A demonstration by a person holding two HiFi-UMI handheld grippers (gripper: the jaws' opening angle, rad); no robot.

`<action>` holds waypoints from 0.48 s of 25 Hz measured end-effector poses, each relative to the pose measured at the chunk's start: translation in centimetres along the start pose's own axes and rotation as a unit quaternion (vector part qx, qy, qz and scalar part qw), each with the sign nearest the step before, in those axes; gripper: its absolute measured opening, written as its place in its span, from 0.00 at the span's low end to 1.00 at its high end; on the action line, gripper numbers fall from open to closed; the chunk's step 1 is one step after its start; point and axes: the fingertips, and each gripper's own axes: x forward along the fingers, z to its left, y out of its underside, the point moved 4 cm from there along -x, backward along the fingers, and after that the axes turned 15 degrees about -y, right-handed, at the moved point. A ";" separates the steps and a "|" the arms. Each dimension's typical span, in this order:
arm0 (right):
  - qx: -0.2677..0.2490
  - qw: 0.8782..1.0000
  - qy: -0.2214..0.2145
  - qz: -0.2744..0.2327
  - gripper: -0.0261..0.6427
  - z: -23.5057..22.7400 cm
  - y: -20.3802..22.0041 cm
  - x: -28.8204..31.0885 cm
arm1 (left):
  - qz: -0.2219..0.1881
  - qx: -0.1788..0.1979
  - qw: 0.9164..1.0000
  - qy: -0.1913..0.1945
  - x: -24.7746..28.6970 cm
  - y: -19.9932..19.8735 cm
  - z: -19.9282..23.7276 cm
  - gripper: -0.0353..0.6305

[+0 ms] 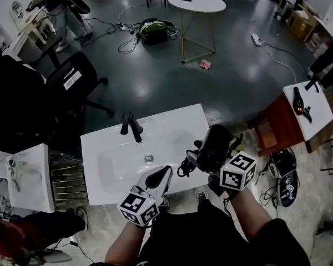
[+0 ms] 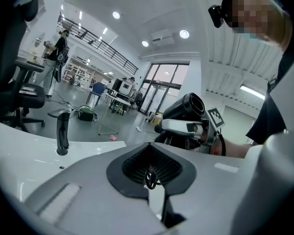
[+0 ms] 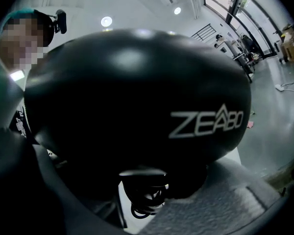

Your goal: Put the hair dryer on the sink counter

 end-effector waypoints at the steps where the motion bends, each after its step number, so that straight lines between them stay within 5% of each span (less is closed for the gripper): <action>1: -0.003 1.000 -0.007 0.007 0.34 -0.5 -0.2 -0.2 | -0.002 -0.001 1.000 -0.007 0.4 0.1 -0.4 0.06; 12: -0.010 0.993 -0.089 0.076 0.34 -4.6 -1.3 -1.0 | -0.021 -0.029 0.995 -0.094 3.2 1.2 -3.7 0.06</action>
